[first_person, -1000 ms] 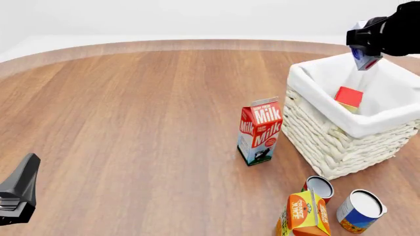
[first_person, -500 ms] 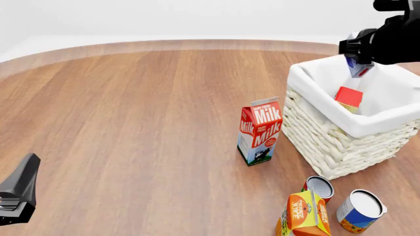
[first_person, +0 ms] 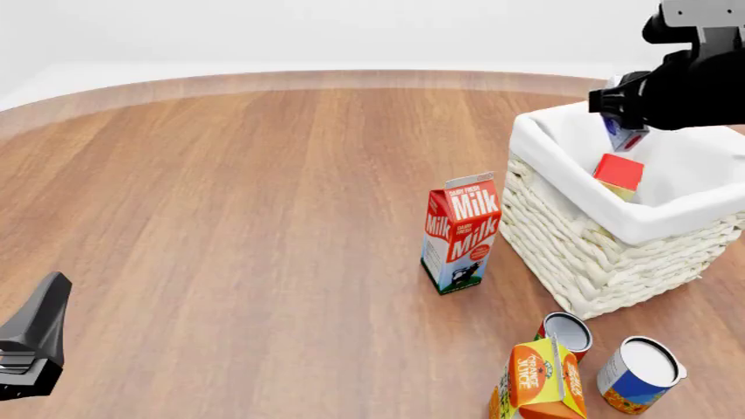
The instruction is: Pick up the cream cheese box and the butter, and put them in the basket.
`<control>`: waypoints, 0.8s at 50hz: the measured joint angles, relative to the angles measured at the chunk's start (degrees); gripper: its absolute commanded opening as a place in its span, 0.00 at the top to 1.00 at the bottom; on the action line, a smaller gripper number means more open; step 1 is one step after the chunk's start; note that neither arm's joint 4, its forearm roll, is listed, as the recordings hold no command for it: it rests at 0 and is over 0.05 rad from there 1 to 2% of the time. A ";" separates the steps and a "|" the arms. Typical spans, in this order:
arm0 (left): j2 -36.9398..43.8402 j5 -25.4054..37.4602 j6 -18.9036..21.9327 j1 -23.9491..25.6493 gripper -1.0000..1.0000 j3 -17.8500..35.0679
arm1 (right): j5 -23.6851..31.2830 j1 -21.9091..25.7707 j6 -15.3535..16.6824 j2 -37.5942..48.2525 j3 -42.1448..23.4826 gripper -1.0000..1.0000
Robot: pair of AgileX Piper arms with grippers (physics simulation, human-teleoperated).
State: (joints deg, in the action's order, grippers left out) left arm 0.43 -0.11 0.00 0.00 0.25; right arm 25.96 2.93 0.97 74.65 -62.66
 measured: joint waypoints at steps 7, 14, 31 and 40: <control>0.00 0.00 0.00 0.00 0.00 0.00 | -0.69 -0.03 -0.23 0.59 0.38 1.00; 0.00 0.00 0.00 0.00 0.00 0.00 | -1.01 -0.48 -0.42 1.16 0.08 0.00; 0.00 0.00 0.00 0.00 0.00 0.00 | -1.17 -1.24 -0.46 1.49 -1.01 0.00; 0.00 0.00 0.00 0.00 0.00 0.00 | -0.13 -0.79 -0.06 0.45 -1.57 0.00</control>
State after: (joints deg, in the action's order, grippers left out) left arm 0.43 -0.11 0.00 0.00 0.25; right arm 25.83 2.14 0.90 75.09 -64.23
